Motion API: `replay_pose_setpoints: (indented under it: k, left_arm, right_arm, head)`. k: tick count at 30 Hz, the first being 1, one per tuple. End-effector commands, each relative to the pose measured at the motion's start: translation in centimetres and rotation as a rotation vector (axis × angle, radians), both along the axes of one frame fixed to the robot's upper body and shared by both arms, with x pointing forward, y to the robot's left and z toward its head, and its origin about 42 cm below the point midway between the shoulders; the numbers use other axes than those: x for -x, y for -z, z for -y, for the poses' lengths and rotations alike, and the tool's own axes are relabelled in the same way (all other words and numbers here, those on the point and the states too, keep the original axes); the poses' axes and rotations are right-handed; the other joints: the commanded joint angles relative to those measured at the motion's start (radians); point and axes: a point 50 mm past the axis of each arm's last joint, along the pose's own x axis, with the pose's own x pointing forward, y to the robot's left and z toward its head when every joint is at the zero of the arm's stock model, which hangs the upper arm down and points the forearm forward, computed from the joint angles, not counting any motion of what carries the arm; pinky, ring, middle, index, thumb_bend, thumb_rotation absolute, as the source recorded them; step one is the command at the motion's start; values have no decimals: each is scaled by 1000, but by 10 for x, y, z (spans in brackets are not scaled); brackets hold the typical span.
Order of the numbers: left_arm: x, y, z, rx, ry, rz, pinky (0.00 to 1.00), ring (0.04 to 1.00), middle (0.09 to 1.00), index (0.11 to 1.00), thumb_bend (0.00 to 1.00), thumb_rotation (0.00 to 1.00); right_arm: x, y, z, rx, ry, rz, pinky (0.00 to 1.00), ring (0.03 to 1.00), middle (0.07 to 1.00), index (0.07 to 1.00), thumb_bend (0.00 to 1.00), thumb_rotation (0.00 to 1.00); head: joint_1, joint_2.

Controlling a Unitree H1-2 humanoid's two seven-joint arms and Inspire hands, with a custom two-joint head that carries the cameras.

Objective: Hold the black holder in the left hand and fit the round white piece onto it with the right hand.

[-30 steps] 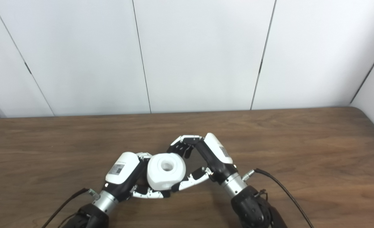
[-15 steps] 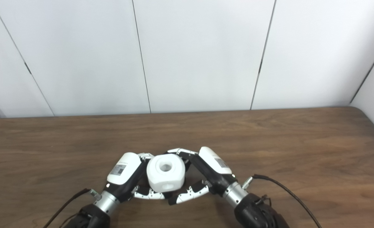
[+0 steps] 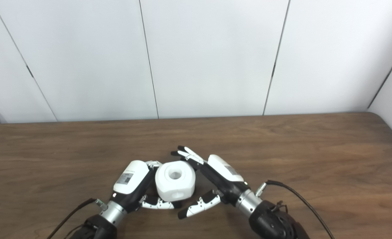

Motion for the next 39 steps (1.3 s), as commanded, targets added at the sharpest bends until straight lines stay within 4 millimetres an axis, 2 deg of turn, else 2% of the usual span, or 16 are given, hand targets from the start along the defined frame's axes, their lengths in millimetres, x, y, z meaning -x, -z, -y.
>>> replay_pose_setpoints:
  k: [1,4,12,23,31,39]
  left_arm:
    - [19,26,8,-34,26,-84,695,671,494,483,525,0]
    - [19,26,7,-33,26,-83,693,670,494,483,525,0]
    - [18,27,6,-30,25,-82,690,669,494,482,525,0]
    - [17,27,4,-32,23,-82,689,669,494,482,525,0]
    - [17,27,2,-32,20,-81,690,669,494,482,525,0]
    - [16,27,1,-31,10,-84,691,667,494,482,525,0]
  right_arm:
    - [-2,-18,0,-52,-6,72,670,890,1000,957,910,284]
    - [-2,-18,1,-67,4,80,657,896,1000,958,910,266]
    - [-6,-19,10,-75,42,107,724,944,1000,999,888,266]
    - [-16,-11,38,-64,103,73,790,942,1000,1000,902,225]
    - [-15,-6,54,-28,147,43,798,938,1000,1000,907,230]
    - [-14,-11,58,-33,155,52,794,939,1000,1000,894,222]
  head:
    - [0,1]
    - [0,-2]
    - [-3,-4]
    - [-5,-6]
    - [-8,-6]
    - [-8,-6]
